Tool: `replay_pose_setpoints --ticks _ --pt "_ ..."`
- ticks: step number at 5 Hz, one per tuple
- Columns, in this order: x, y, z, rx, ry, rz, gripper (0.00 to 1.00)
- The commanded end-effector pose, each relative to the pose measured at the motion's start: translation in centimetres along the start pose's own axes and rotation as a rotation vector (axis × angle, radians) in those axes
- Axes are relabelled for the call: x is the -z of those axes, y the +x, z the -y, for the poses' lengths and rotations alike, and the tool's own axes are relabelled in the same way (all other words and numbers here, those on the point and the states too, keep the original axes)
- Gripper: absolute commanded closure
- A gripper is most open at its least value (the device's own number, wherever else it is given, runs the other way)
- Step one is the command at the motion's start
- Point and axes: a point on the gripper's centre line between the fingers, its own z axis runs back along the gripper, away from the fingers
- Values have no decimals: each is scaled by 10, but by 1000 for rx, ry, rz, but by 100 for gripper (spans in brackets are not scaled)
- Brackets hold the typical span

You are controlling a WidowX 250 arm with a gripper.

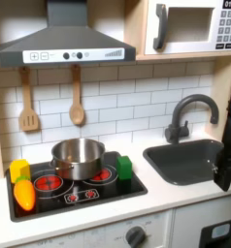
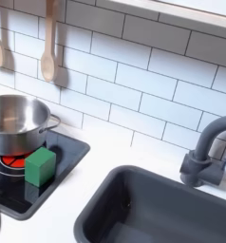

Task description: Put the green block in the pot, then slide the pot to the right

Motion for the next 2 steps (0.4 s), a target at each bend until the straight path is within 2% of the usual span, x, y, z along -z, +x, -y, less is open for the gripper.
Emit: replay_pose_setpoints --ticks 1,2 --pt "0 0 0 2 0 0 0" --pt "3 13 -12 26 13 3 0"
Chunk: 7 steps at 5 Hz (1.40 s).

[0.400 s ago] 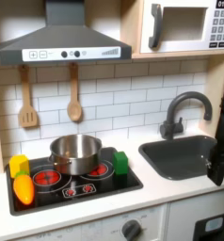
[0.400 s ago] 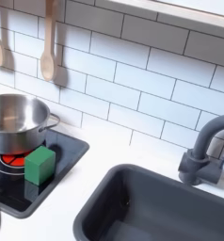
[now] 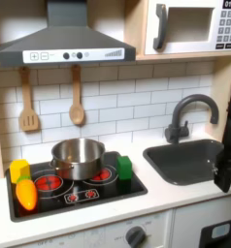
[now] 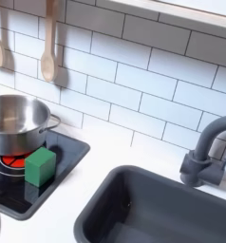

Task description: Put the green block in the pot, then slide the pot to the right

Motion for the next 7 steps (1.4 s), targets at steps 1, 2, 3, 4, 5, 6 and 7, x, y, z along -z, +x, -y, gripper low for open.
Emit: replay_pose_setpoints --ticks 1,2,3,4,5,6,7 --pt "6 27 -20 14 17 6 0" --pt "7 41 -30 9 28 13 0" --pt "9 58 -44 5 41 16 0" --pt "11 69 -54 -7 44 22 0" --pt "13 82 -62 -24 49 20 0" --pt "14 100 -69 -30 55 33 0" --pt "16 116 -73 -31 57 42 0"
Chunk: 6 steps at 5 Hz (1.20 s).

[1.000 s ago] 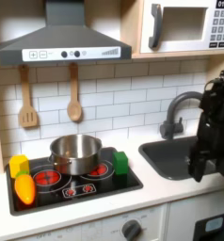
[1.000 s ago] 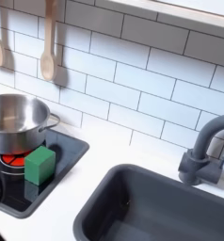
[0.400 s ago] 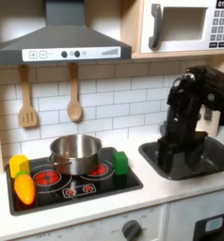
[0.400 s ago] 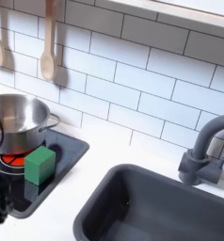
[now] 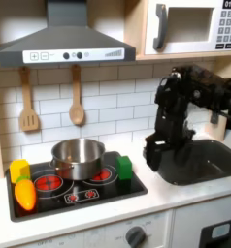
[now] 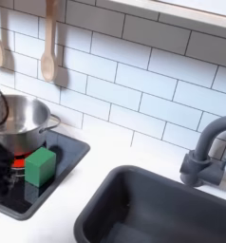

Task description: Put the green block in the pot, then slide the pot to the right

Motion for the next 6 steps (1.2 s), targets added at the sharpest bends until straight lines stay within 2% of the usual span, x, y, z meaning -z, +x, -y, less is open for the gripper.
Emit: replay_pose_setpoints --ticks 1,3,6 --pt "6 32 -5 -5 6 6 0" --pt "14 58 -9 -34 19 7 0" --pt "26 90 -6 -25 28 -2 0"
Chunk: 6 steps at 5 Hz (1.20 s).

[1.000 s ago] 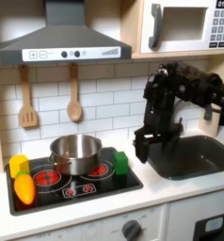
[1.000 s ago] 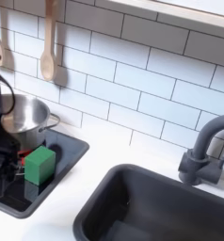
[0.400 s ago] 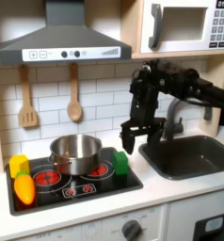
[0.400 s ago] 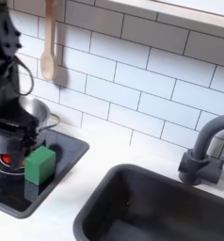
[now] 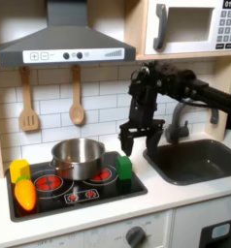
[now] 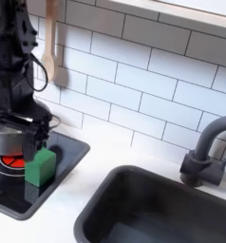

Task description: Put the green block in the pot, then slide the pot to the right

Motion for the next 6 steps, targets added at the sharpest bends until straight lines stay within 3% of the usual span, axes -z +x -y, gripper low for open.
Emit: replay_pose_setpoints --ticks 1,6 --pt "11 24 1 9 5 -13 0" --pt "54 42 1 39 9 -105 0"
